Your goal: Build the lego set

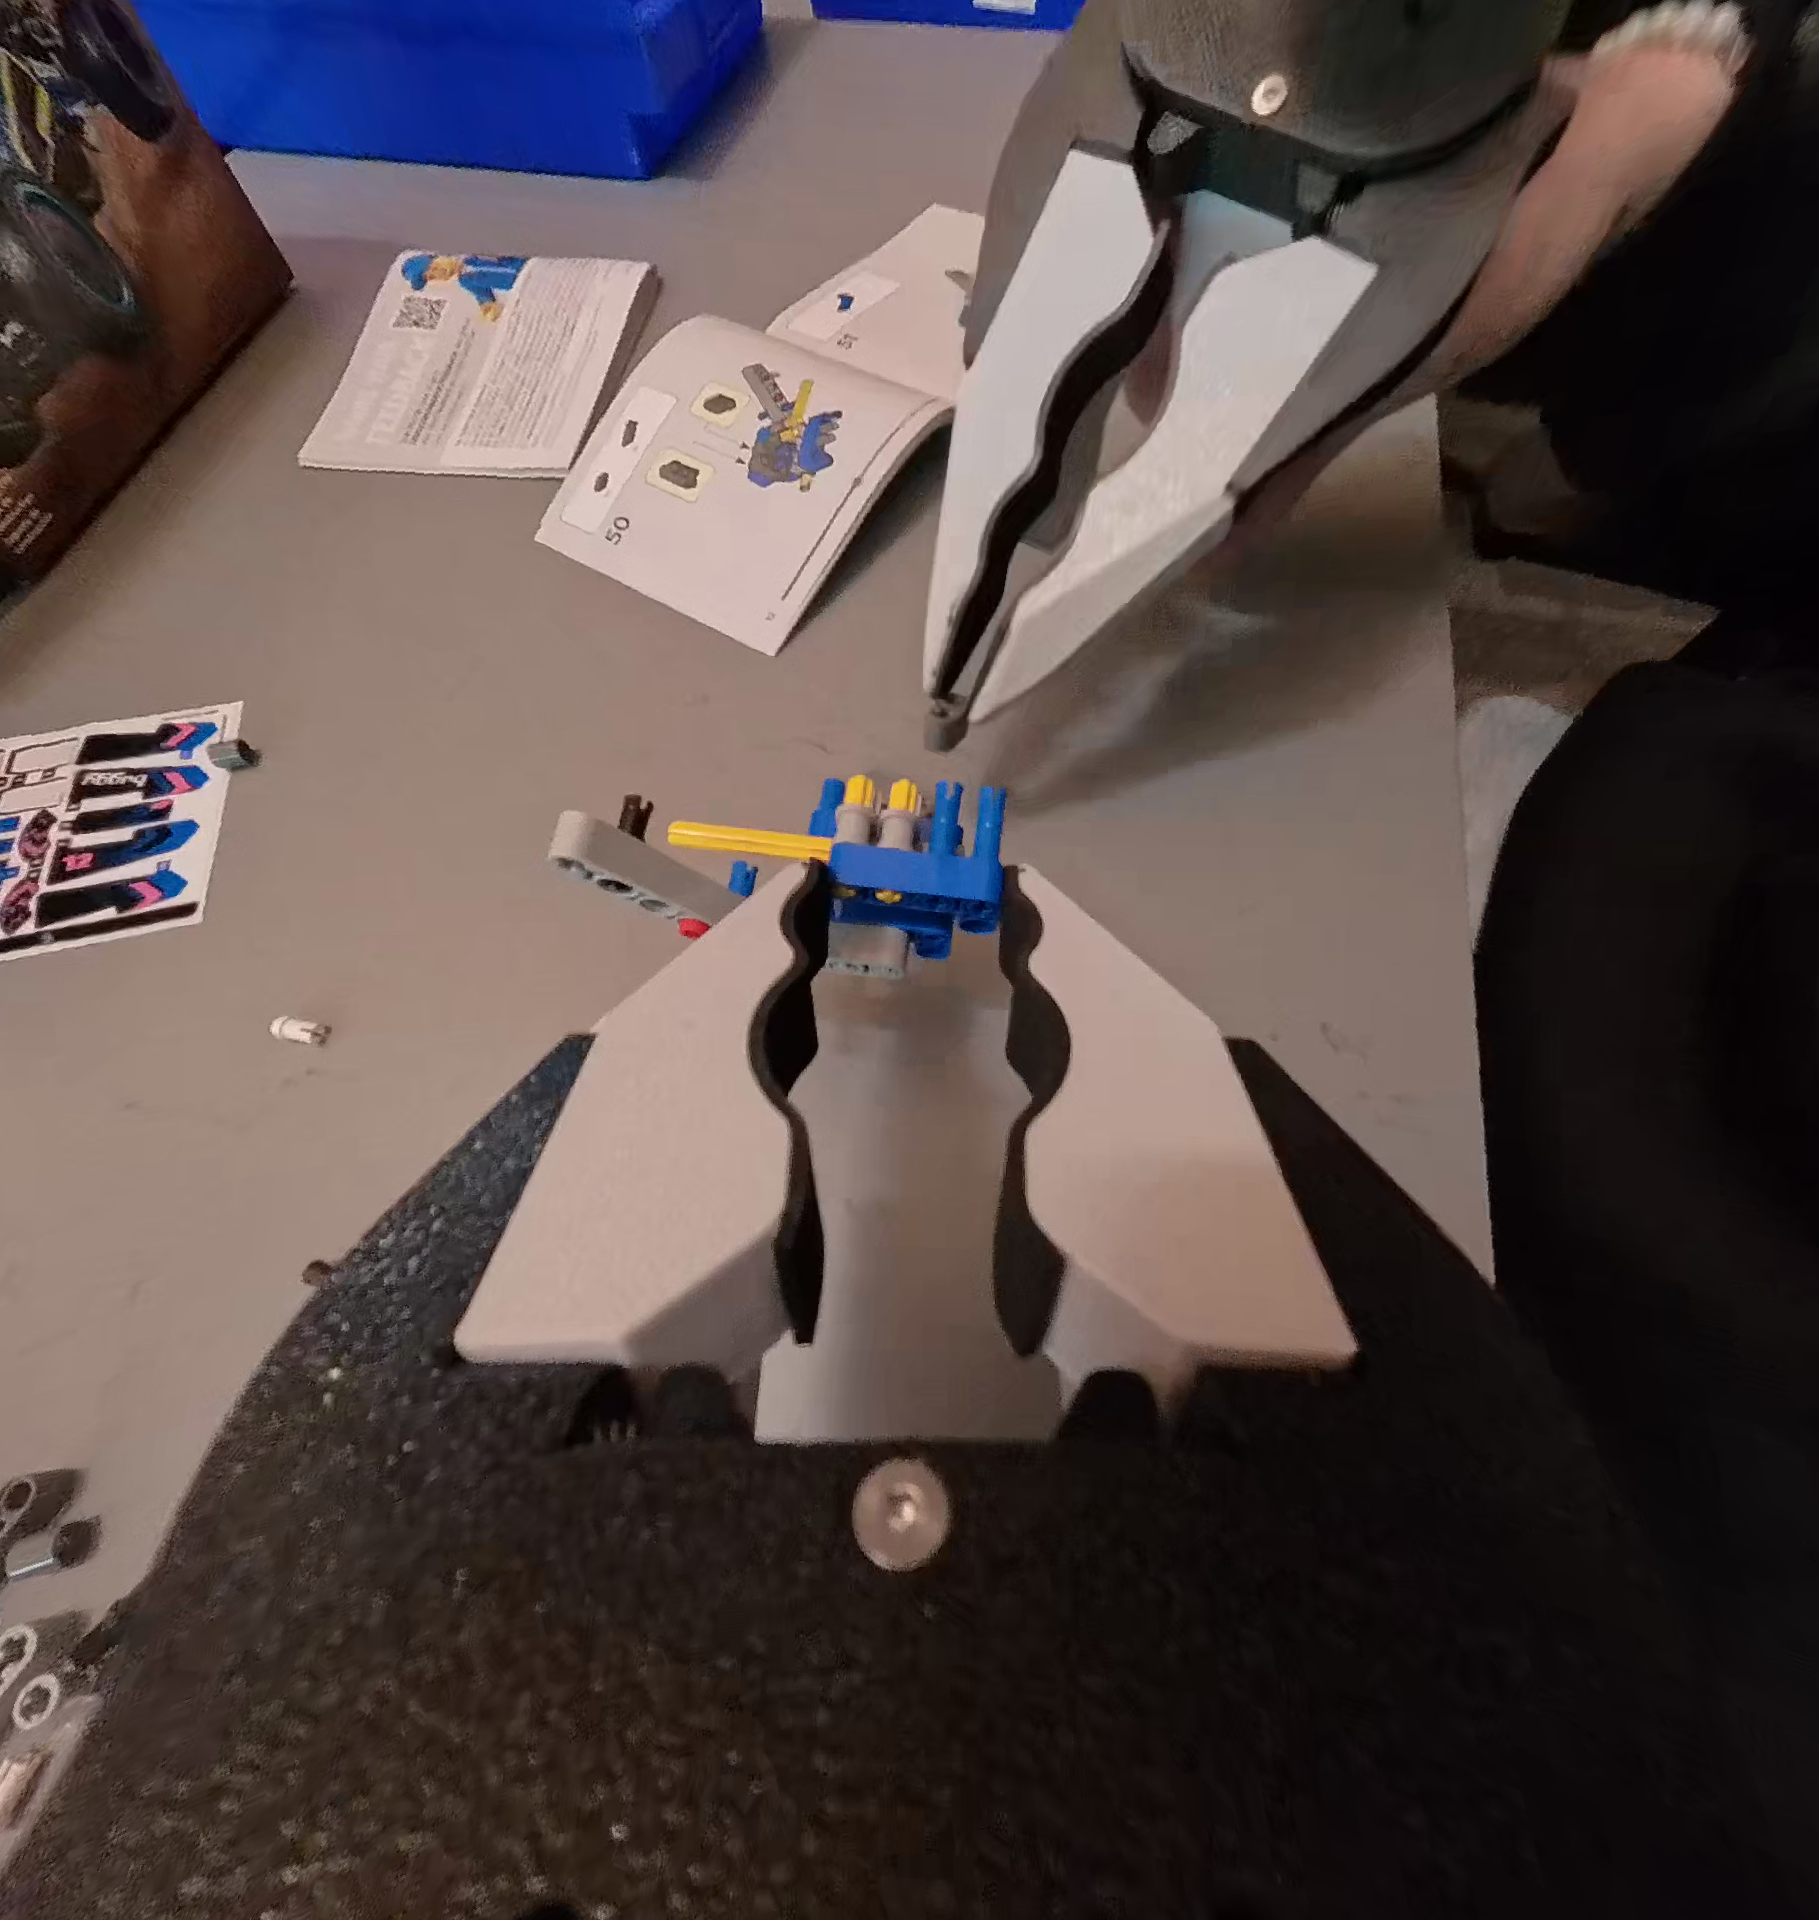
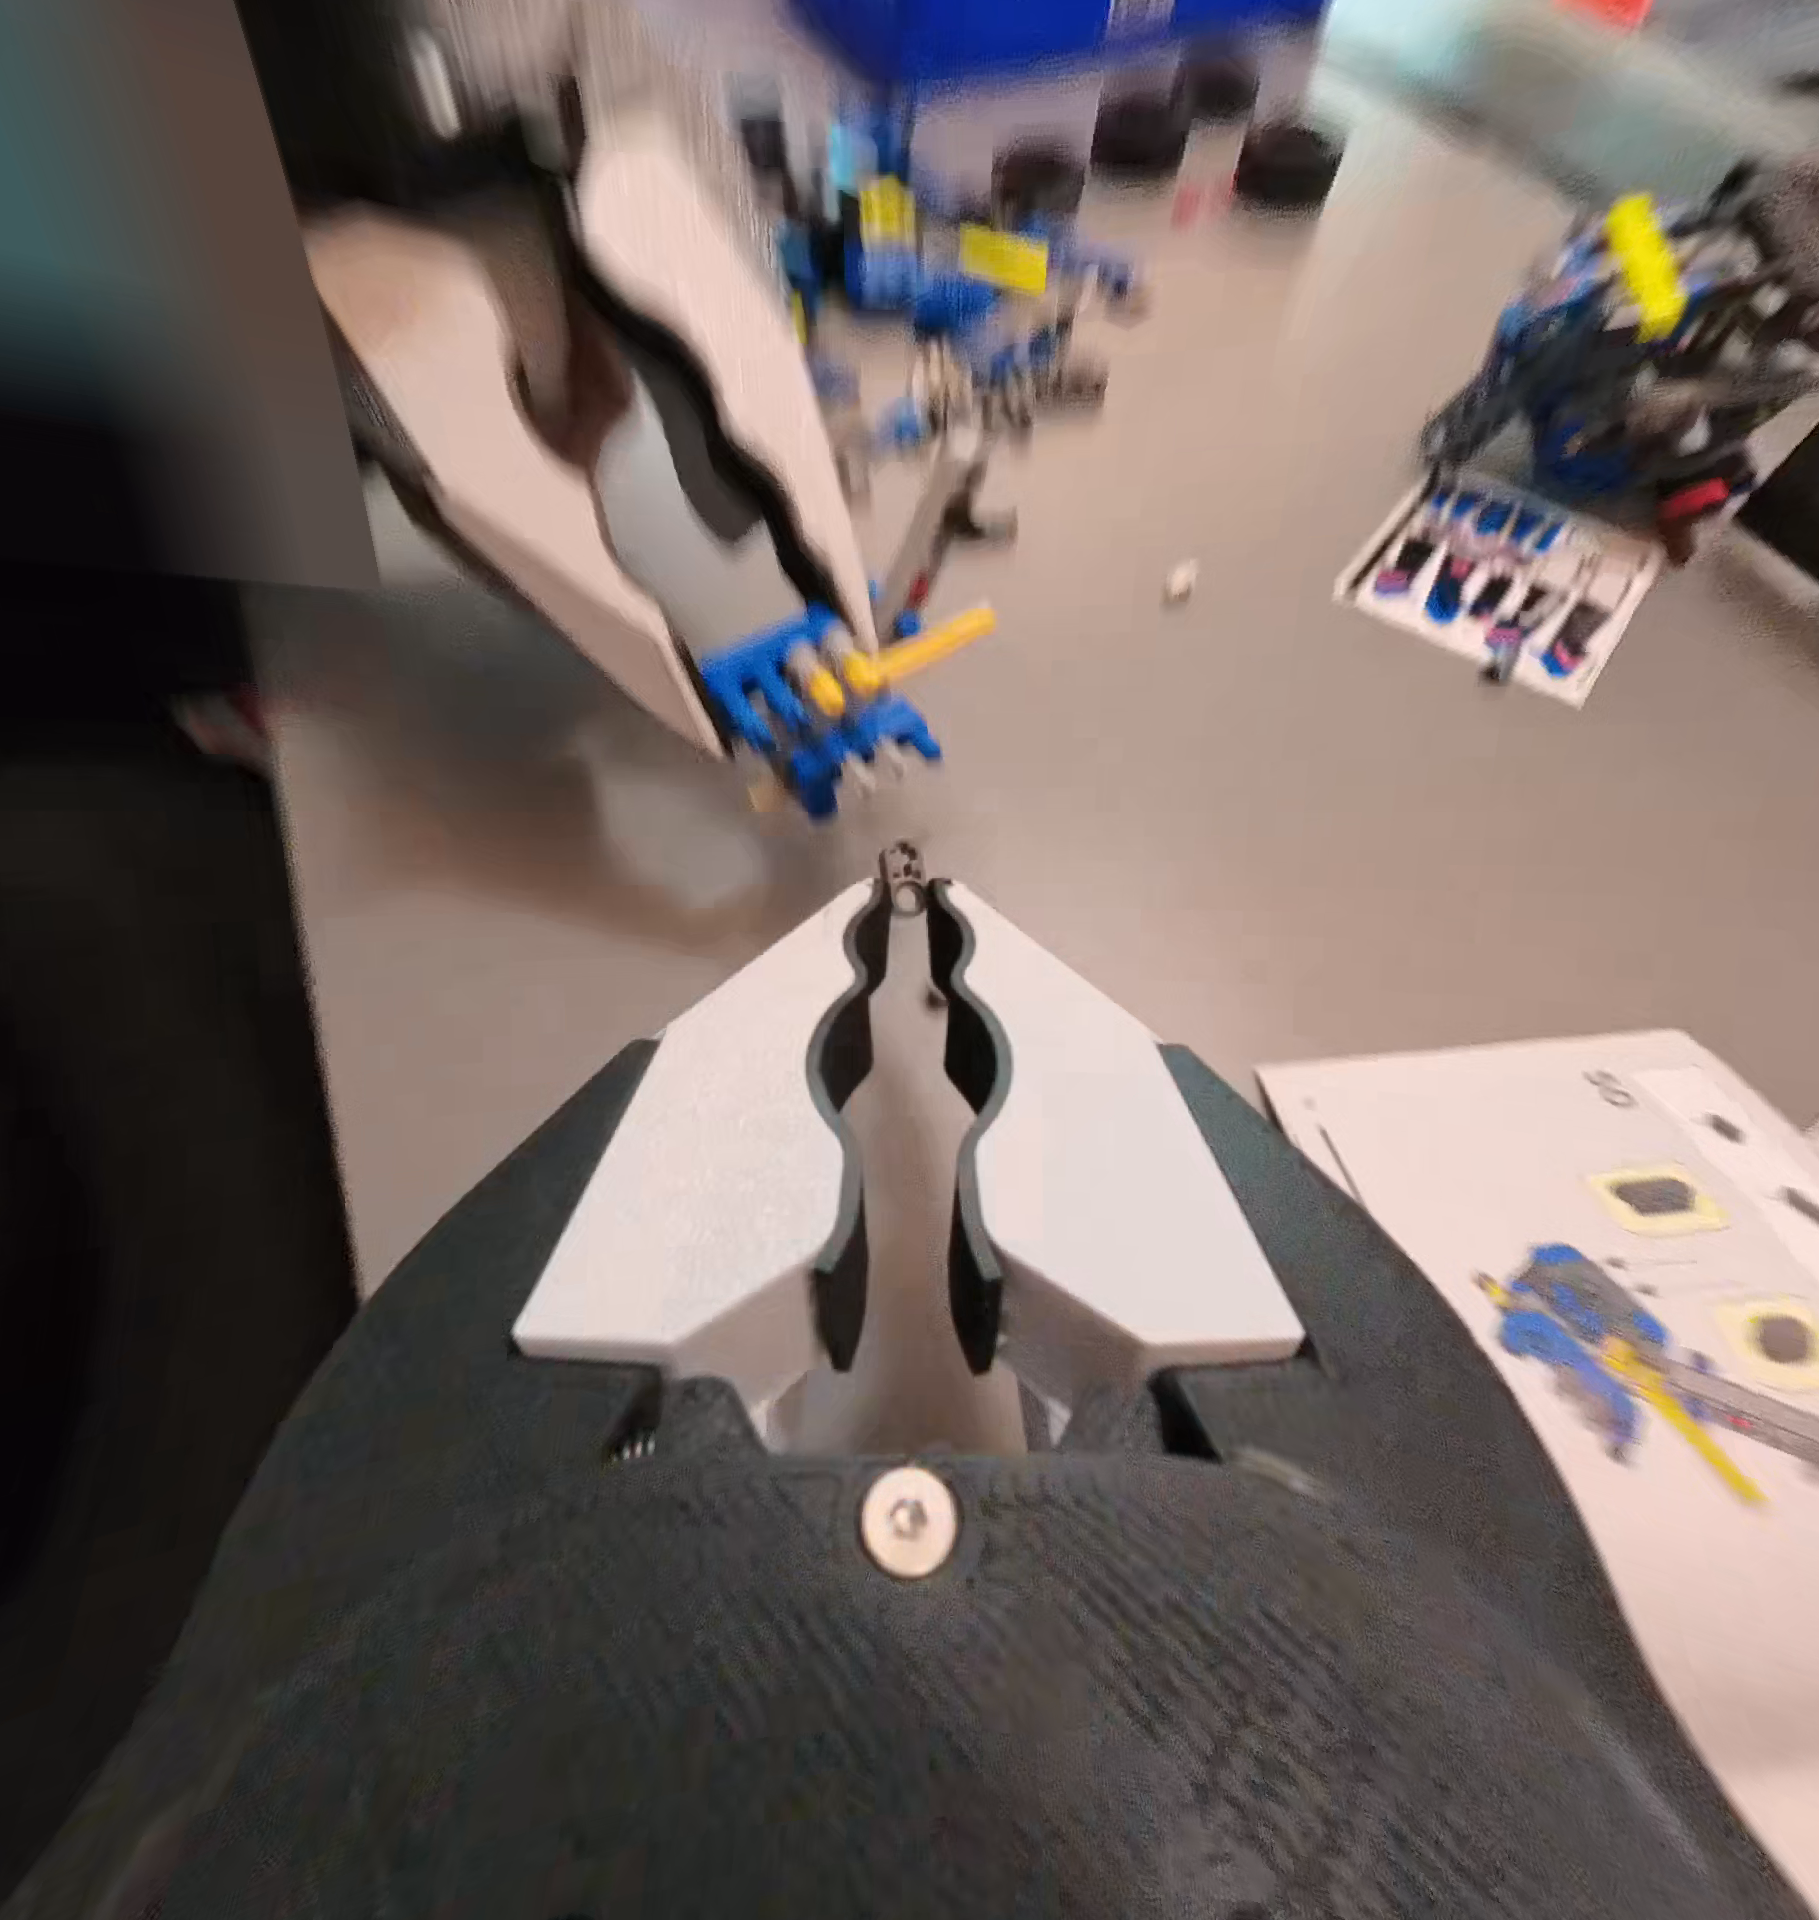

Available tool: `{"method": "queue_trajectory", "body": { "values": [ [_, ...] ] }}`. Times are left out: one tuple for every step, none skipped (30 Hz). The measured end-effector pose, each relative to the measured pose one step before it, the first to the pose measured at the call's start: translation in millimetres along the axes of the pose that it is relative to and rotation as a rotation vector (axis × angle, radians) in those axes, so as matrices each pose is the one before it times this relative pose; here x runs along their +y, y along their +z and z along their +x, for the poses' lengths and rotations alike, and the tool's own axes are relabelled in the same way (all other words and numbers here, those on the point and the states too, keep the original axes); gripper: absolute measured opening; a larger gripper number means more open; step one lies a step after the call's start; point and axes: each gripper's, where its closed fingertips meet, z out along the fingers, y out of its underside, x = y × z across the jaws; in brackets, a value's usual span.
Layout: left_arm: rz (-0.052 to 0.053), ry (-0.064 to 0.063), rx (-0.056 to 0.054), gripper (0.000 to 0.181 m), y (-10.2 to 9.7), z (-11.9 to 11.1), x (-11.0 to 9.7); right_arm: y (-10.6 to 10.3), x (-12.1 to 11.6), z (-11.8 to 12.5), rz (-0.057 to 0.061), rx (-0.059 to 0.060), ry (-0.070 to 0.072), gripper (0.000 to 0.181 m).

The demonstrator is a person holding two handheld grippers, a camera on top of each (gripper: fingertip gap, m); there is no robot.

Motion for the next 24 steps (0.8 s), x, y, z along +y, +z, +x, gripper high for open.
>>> {"method": "queue_trajectory", "body": {
  "values": [
    [0.0219,-0.0085,0.001,0.03,-1.56,-0.36,-3.6,-4.24,-13.71,-0.61,0.1139,-0.0221,0.0794,0.005],
    [0.0256,-0.0096,0.0033,0.03,-1.48,0.59,-4.79,-3.67,-11.46,0.66,0.1017,-0.0123,0.0691,0.005],
    [0.0279,-0.0087,0.0073,0.03,-1.39,1.6,-5.5,-2.59,-8.61,-1.01,0.086,-0.0228,0.0529,0.005],
    [0.0291,-0.0086,0.0139,0.03,-1.1,2.94,-5.96,-1.2,-5.14,-2.07,0.0634,-0.0287,0.0431,0.006],
    [0.0273,-0.0115,0.0131,0.03,-0.99,3.05,-5.75,-0.2,-1.78,-2.19,0.0398,-0.0283,0.0395,0.006],
    [0.0201,-0.013,0.004,0.03,-0.74,1.55,-4.66,0.33,-1.6,-3.54,0.0368,-0.0361,0.0365,0.006],
    [0.0115,-0.0111,-0.0039,0.03,-0.61,0.33,-3.0,0.44,-2.02,-2.74,0.0379,-0.0273,0.0371,0.005],
    [0.0066,-0.0099,-0.0041,0.03,-0.41,0.32,-2.09,0.26,-2.66,-1.06,0.0345,-0.0147,0.0381,0.005],
    [0.0054,-0.0116,0.0031,0.03,-0.22,1.17,-1.61,0.38,-2.73,-3.34,0.0287,-0.0276,0.0204,0.005],
    [0.0028,-0.0135,0.0059,0.03,0.04,1.51,-1.01,0.65,-1.24,-2.41,0.0153,-0.0196,0.0131,0.005],
    [-0.0004,-0.0125,-0.0023,0.03,0.22,-0.03,-0.32,1.04,0.54,0.13,0.0,-0.0015,0.0113,0.005],
    [-0.0005,-0.0096,-0.0081,0.03,0.35,-0.93,-0.02,1.38,1.06,-2.51,-0.0054,-0.0168,0.0021,0.005],
    [-0.0003,-0.0093,-0.0032,0.03,0.34,-0.4,-0.06,1.65,0.88,-2.24,-0.003,-0.0129,-0.0007,0.005],
    [0.0011,-0.0095,0.0033,0.03,0.34,0.55,-0.12,1.54,0.87,-0.46,-0.0037,0.0005,0.0004,0.005],
    [0.0008,-0.0061,0.004,0.03,0.26,0.7,-0.02,0.89,-0.14,-0.45,0.0027,-0.0015,-0.0013,0.005],
    [-0.0002,-0.0025,-0.0004,0.03,0.18,-0.09,0.25,-0.1,-1.24,0.47,0.0111,0.0004,0.0045,0.005],
    [0.0008,-0.0027,-0.0019,0.03,0.05,-0.37,0.06,0.28,-0.08,0.19,0.0027,-0.0043,0.0119,0.005],
    [0.003,-0.0035,-0.0029,0.03,-0.17,-0.43,-0.22,0.47,0.59,-0.51,-0.0021,-0.0071,0.0083,0.005],
    [0.0036,-0.0024,-0.0029,0.03,-0.19,-0.48,-0.5,0.11,-0.73,-0.48,0.0083,-0.0042,0.0035,0.005],
    [-0.0004,-0.0029,-0.0031,0.03,-0.25,-0.68,-0.04,0.23,0.29,-0.36,0.0001,-0.0043,0.0072,0.005],
    [-0.0015,-0.0038,-0.0035,0.03,-0.1,-0.75,0.34,0.45,1.04,-0.53,-0.0051,-0.0056,0.0088,0.005],
    [0.0008,-0.0049,-0.0002,0.03,0.03,-0.34,0.0,0.26,-0.57,-0.13,0.0079,-0.0013,0.0052,0.005],
    [0.0022,-0.0059,0.0019,0.03,0.18,0.22,0.03,-0.13,-0.48,0.07,0.0055,-0.0029,0.007,0.005],
    [0.001,-0.005,-0.0007,0.03,0.24,-0.16,-0.06,-0.12,0.16,0.38,0.0001,-0.0019,0.0088,0.005]
  ]
}}
